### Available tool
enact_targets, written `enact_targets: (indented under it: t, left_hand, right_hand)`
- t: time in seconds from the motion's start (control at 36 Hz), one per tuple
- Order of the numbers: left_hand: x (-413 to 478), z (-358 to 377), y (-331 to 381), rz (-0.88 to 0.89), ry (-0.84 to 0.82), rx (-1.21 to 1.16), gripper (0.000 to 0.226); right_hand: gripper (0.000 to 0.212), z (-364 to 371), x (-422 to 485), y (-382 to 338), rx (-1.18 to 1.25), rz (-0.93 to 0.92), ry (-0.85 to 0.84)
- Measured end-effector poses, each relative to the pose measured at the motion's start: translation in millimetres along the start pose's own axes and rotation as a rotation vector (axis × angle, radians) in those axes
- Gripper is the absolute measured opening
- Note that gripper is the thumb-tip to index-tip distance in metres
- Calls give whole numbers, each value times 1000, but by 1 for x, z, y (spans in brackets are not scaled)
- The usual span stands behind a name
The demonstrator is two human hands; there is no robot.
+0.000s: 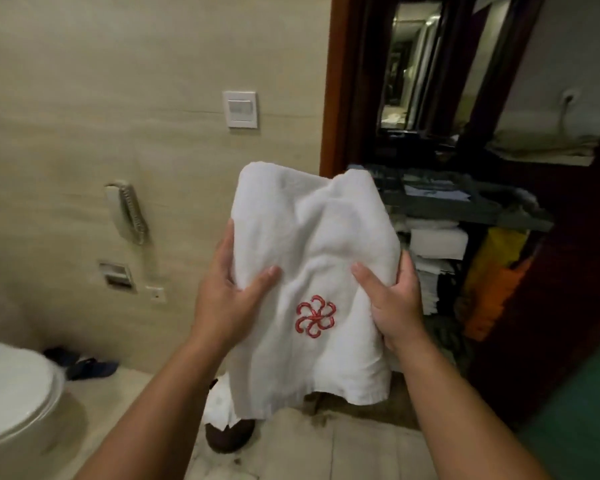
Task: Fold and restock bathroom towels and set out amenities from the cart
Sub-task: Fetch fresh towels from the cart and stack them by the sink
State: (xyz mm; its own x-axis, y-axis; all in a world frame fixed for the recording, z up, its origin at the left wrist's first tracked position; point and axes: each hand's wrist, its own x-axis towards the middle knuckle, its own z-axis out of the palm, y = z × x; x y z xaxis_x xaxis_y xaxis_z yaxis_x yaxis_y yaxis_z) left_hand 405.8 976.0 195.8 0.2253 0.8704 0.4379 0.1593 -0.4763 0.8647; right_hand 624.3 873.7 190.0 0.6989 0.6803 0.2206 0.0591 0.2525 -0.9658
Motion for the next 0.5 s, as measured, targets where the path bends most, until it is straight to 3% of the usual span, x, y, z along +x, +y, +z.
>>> enact_targets:
  t: [0.22,0.5]
  left_hand:
    - [90,179,-2,99,-185,-61,91]
    - [187,360,12,79,-257,-93,93]
  right_hand:
    - [73,-107,116,20,-169,-57,224]
    - [72,-209,291,39,-193,-53,248]
